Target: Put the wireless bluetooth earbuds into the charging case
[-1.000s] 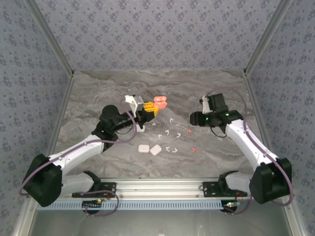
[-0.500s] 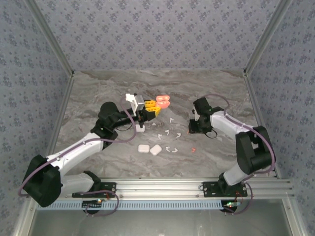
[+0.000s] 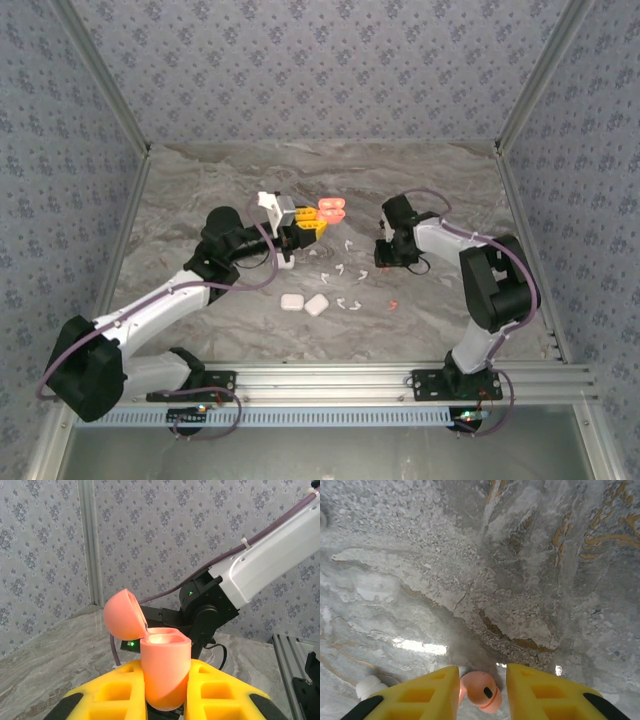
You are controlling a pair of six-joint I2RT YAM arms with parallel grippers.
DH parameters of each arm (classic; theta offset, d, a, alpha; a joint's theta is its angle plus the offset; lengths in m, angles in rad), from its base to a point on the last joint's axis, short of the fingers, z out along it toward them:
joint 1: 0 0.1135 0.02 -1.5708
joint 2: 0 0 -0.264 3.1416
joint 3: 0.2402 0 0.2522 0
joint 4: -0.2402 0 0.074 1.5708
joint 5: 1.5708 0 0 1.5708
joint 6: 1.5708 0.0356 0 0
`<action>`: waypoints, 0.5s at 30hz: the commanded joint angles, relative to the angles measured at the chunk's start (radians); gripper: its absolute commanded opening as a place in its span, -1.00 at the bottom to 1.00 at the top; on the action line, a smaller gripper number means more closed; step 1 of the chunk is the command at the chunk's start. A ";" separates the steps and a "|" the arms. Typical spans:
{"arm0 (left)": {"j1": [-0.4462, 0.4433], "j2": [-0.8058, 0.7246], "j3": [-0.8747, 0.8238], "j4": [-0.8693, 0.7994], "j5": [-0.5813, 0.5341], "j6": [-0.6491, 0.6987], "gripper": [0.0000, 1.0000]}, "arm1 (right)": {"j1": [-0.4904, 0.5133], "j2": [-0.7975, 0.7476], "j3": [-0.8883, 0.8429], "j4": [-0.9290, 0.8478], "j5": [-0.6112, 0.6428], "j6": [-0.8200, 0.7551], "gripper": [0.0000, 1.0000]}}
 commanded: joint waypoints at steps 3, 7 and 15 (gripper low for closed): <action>-0.007 -0.025 0.039 -0.012 0.017 0.032 -1.00 | 0.007 0.016 0.017 -0.023 -0.013 -0.018 -0.37; -0.006 -0.021 0.041 -0.018 0.013 0.035 -1.00 | 0.009 0.018 0.007 -0.029 -0.017 -0.017 -0.41; -0.006 -0.024 0.044 -0.030 0.007 0.035 -1.00 | 0.011 0.012 0.001 -0.055 -0.040 -0.012 -0.41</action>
